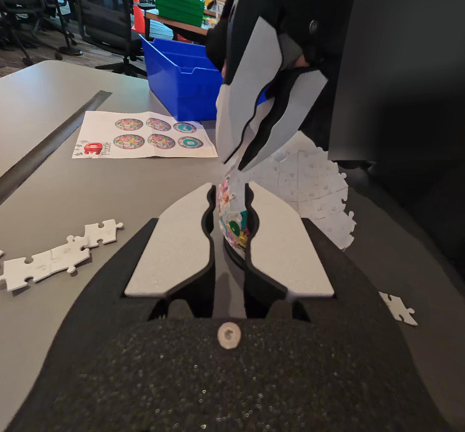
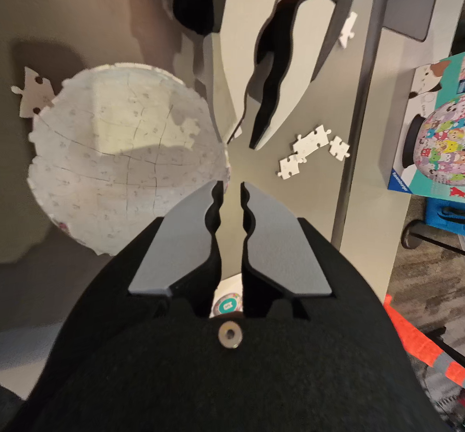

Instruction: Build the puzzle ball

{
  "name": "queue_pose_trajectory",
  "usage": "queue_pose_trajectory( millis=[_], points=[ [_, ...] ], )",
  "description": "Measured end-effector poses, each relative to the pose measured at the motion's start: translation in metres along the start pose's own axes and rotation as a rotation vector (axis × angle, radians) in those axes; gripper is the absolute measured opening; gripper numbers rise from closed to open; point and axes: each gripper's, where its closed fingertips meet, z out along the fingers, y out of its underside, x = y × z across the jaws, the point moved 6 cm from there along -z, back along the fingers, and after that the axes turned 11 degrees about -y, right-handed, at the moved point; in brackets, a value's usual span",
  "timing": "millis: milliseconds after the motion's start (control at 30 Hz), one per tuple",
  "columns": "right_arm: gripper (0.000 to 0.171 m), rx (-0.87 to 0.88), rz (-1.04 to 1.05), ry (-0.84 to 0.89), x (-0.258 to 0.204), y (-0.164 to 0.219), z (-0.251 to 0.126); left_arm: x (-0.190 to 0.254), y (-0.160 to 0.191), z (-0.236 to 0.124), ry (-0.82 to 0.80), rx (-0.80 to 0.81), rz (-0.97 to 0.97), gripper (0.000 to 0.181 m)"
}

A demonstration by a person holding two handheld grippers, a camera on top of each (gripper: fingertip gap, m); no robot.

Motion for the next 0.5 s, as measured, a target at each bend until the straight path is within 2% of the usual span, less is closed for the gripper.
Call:
queue_pose_trajectory(
  millis=[67,200,367,500],
  points=[
    [0.014,0.085,0.028,-0.022,0.001,0.002,-0.004,-0.006,-0.005,-0.006,-0.053,0.044,-0.006,0.021],
    [0.023,0.134,0.127,-0.022,0.008,0.012,-0.004,-0.009,-0.022,-0.017,-0.108,0.138,-0.071,0.022],
    [0.019,0.236,0.156,-0.010,0.001,0.014,-0.004,0.011,-0.028,-0.010,-0.130,-0.103,0.007,0.023],
    [0.014,0.245,0.083,0.008,-0.006,0.017,-0.005,0.026,-0.024,-0.003,-0.190,-0.385,0.096,0.029]
  ],
)
